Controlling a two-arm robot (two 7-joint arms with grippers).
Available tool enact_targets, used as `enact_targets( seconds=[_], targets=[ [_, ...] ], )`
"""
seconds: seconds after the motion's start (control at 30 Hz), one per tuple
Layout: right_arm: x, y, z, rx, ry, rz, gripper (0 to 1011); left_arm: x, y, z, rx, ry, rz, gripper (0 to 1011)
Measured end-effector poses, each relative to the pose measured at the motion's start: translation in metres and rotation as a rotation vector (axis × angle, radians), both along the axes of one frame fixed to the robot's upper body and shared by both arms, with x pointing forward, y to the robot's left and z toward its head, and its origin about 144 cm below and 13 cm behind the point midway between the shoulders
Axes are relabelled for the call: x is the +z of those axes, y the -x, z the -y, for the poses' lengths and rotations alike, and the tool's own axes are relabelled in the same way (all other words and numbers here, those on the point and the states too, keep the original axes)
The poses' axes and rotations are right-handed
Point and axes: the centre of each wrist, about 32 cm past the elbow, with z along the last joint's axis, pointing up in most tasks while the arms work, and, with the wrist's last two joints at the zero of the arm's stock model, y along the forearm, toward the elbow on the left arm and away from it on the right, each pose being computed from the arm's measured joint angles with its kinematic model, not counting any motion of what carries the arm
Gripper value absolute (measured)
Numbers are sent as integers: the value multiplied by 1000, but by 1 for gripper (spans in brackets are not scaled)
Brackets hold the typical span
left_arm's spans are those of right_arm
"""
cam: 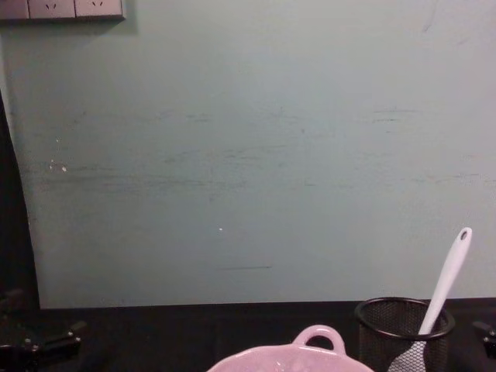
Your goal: Use the one hand to pick up the spoon and stir the clear water in the bowl.
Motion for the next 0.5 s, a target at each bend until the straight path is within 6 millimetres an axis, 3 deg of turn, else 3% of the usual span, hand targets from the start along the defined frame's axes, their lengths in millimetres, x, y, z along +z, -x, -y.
enact_targets(
  seconds=[0.5],
  targets=[
    [-1,16,6,1,-73,19,1002,0,0,0,0,0,0,1011]
  ],
)
